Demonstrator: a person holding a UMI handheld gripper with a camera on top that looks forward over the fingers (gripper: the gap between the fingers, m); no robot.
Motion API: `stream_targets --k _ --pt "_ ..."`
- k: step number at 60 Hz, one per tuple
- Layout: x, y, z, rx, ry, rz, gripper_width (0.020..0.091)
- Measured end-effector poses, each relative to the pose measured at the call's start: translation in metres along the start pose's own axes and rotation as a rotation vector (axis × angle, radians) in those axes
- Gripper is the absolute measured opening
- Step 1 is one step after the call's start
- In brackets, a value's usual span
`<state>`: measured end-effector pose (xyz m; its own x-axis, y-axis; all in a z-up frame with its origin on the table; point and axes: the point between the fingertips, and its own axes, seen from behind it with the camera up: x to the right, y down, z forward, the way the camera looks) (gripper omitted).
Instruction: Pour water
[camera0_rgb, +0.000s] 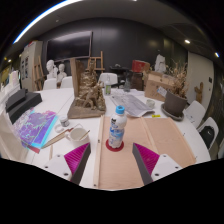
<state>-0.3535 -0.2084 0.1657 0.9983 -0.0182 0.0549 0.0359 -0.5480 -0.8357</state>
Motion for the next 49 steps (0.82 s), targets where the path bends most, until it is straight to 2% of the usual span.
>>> stream_targets --k 12,20,49 --pt "-0.033 0.023 -0.102 -0.03 0.013 0.002 0.0859" --pt "-0.043 0.032 -0.137 -0.022 0.032 -0.021 0.0859" --pt "-0.05 0.062 -0.151 -0.079 0.028 -0.022 0.0856"
